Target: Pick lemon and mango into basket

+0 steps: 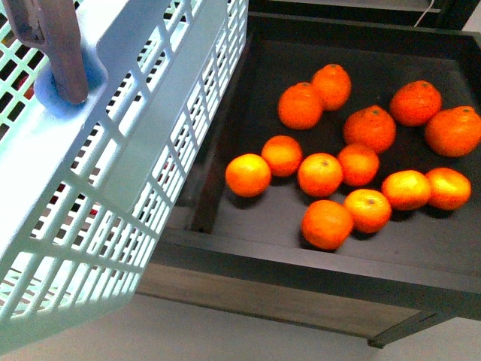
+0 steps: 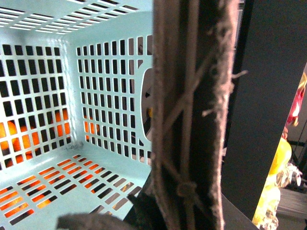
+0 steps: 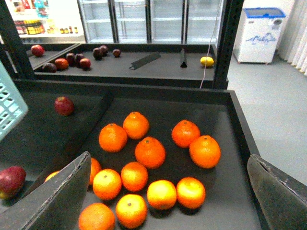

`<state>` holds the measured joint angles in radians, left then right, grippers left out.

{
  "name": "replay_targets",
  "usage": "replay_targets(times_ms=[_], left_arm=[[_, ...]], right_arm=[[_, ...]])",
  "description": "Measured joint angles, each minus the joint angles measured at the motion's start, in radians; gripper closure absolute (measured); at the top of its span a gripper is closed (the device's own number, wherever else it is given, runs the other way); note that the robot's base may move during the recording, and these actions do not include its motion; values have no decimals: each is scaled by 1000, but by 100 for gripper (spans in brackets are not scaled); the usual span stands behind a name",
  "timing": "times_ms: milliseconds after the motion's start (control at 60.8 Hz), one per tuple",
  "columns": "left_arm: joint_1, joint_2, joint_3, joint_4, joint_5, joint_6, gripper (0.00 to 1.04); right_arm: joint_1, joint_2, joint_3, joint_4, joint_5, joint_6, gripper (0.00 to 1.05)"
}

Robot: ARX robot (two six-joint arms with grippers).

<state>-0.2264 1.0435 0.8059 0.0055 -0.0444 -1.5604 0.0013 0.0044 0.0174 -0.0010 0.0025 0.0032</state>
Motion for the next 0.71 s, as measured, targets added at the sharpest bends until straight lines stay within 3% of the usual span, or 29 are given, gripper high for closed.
replay_targets(times_ms=[707], left_arm=[[0,0,0,0,4,0,100]], right_arm=[[0,-1,0,0,-2,0,9]])
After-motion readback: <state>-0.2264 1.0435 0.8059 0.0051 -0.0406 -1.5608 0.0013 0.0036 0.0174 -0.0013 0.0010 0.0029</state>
